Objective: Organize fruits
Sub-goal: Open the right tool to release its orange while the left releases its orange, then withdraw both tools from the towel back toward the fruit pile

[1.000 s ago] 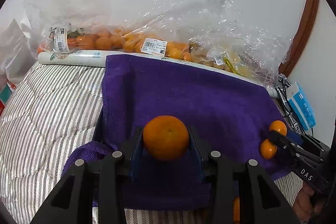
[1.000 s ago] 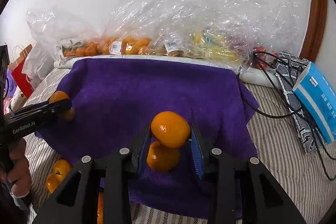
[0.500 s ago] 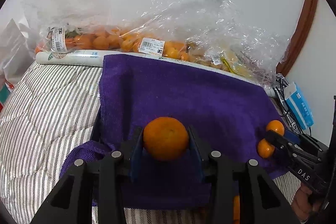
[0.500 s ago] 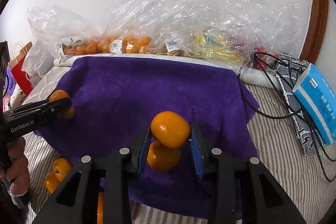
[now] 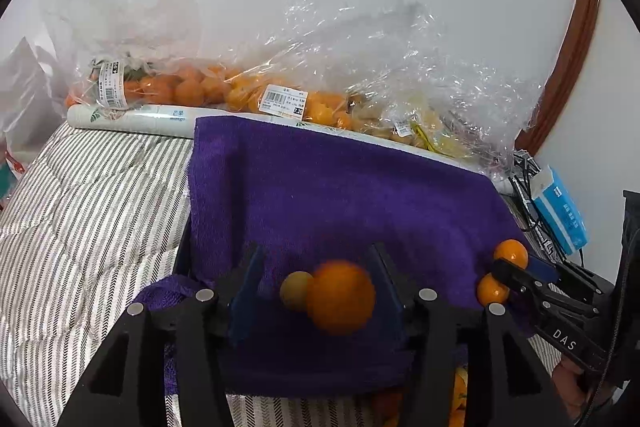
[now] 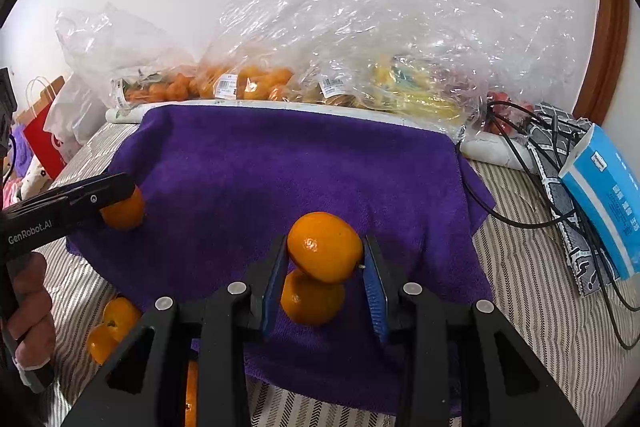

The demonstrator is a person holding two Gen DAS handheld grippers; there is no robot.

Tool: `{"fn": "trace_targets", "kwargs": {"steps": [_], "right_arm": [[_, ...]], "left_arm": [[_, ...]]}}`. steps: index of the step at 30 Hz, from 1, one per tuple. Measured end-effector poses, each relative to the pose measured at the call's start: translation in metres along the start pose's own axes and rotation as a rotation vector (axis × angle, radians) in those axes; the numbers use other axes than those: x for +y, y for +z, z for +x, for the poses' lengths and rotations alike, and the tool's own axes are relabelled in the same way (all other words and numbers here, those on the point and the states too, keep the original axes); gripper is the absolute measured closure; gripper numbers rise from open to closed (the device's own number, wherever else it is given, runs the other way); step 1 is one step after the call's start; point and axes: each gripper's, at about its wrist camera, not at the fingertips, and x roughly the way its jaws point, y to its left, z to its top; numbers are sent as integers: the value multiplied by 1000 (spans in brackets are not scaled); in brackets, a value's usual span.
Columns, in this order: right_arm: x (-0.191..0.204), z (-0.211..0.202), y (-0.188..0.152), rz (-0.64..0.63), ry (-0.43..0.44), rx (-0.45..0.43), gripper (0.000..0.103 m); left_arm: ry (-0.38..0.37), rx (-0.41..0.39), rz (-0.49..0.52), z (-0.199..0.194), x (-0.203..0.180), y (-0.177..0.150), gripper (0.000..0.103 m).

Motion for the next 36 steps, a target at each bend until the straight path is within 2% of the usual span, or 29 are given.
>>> {"fn": "trace_targets", "kwargs": {"steps": [15,30,36], "right_arm": [[7,-1,0,-45,1,4,64],[5,-15,2,-38,7,-56,57],[0,-30,12,9,18,-72,57]], "left_arm": [[-7,-10,-6,-3,1,1,51],[5,-33,15,-10,-5,1,51],[9,-60,29,-17,-9,1,51]]}}
